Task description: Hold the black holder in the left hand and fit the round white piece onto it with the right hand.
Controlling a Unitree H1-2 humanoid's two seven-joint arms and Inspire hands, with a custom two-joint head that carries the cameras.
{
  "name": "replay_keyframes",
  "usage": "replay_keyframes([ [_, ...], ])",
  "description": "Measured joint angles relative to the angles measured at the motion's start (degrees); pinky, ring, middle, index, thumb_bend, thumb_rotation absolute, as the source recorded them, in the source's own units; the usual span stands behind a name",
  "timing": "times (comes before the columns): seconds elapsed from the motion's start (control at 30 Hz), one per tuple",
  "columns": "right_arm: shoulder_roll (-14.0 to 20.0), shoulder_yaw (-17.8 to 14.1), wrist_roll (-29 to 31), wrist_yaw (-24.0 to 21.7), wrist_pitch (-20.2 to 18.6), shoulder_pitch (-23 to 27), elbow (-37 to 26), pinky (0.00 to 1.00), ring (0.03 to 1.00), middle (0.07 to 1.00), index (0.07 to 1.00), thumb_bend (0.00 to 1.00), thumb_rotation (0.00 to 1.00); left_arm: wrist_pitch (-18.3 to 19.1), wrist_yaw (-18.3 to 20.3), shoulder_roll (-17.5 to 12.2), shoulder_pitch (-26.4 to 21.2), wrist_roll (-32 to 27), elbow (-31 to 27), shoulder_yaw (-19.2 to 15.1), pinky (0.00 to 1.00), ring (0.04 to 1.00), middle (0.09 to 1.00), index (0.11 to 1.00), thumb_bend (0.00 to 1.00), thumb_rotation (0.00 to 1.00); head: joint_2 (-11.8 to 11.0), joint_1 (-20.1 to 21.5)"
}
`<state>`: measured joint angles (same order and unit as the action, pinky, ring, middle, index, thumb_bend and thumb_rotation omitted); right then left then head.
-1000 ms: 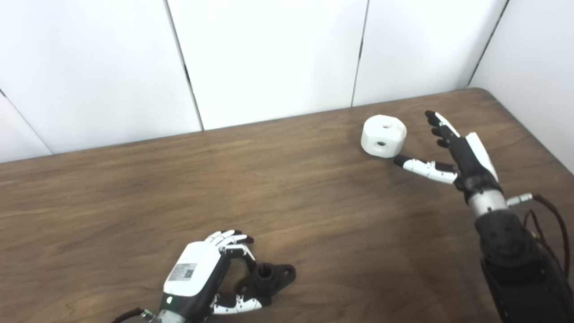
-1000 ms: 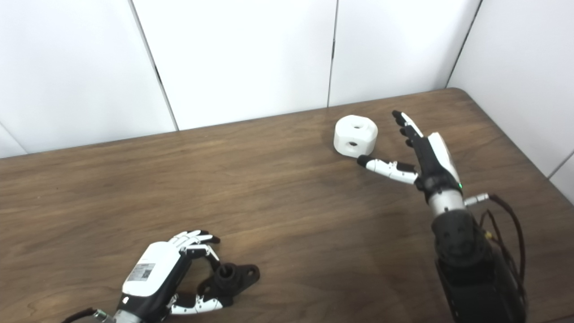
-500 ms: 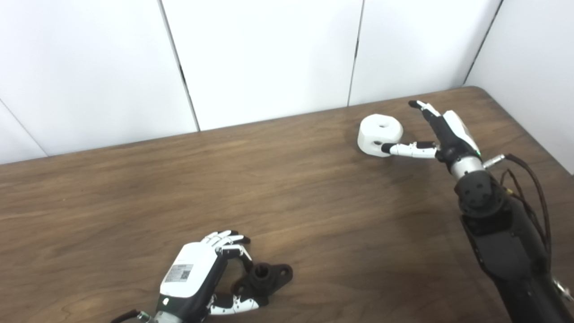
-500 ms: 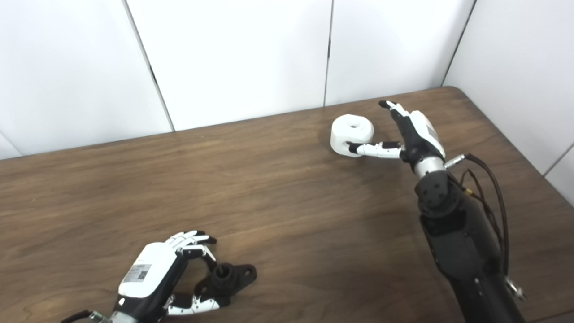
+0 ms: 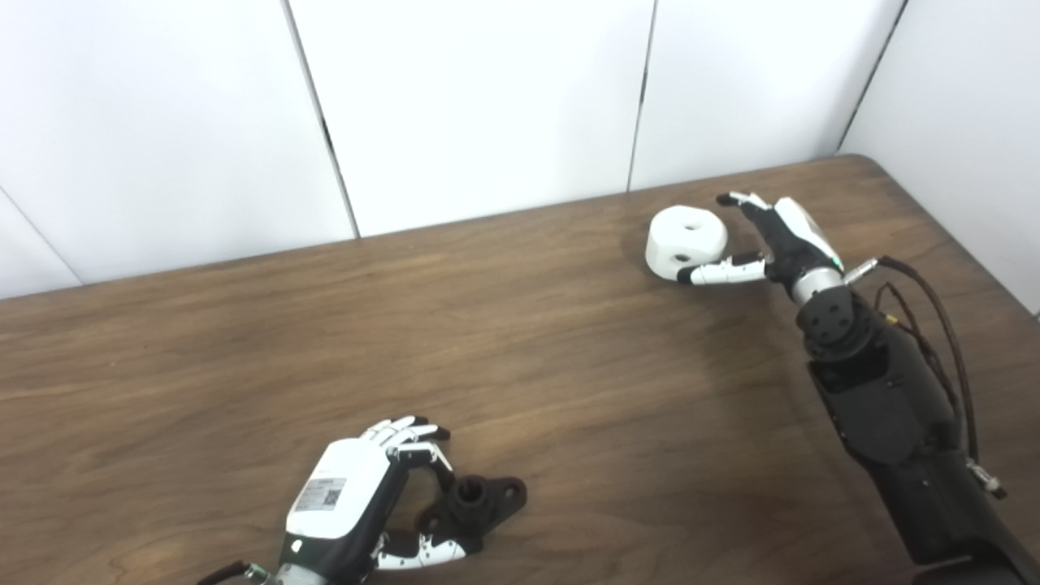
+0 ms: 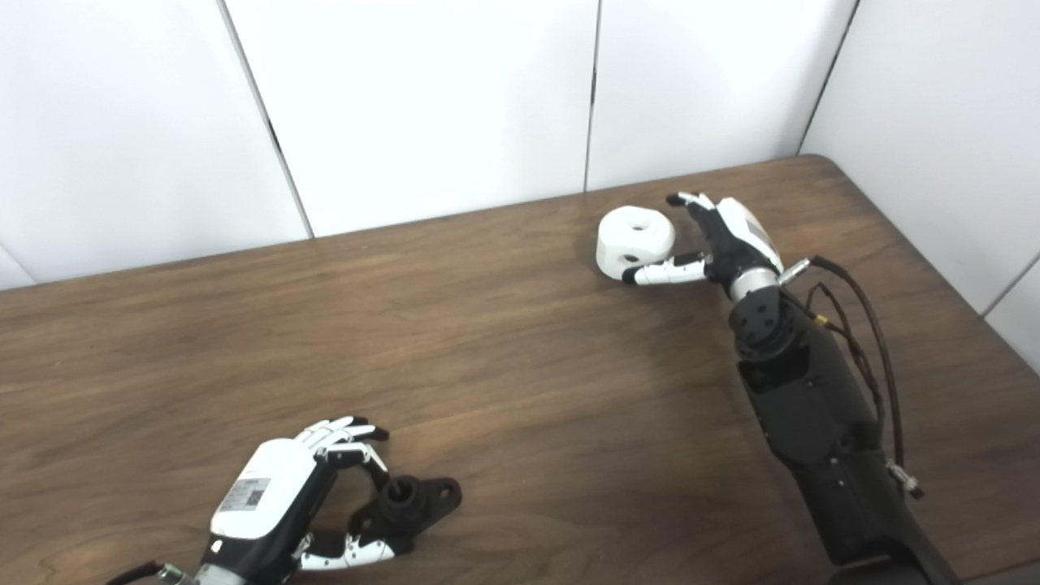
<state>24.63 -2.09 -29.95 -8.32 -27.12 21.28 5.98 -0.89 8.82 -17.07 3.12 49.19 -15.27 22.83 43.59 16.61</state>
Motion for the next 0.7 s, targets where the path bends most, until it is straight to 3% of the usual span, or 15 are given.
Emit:
replay_keyframes([
  [0.2,0.1,0.7,0.3,0.3,0.0,1.1,2.9,0.96,1.000,0.985,0.878,0.79,0.32,0.0,0.1,0.0,0.1,0.0,-0.1,-0.2,0.86,0.875,0.806,0.487,0.52,0.06,0.0,-0.3],
  [0.7,0.8,1.7,0.8,0.3,0.1,1.7,3.0,0.94,1.000,0.963,0.828,0.76,0.31,0.1,0.7,0.5,0.3,0.2,-0.4,-0.7,0.87,0.878,0.810,0.487,0.52,0.06,0.3,-0.3],
])
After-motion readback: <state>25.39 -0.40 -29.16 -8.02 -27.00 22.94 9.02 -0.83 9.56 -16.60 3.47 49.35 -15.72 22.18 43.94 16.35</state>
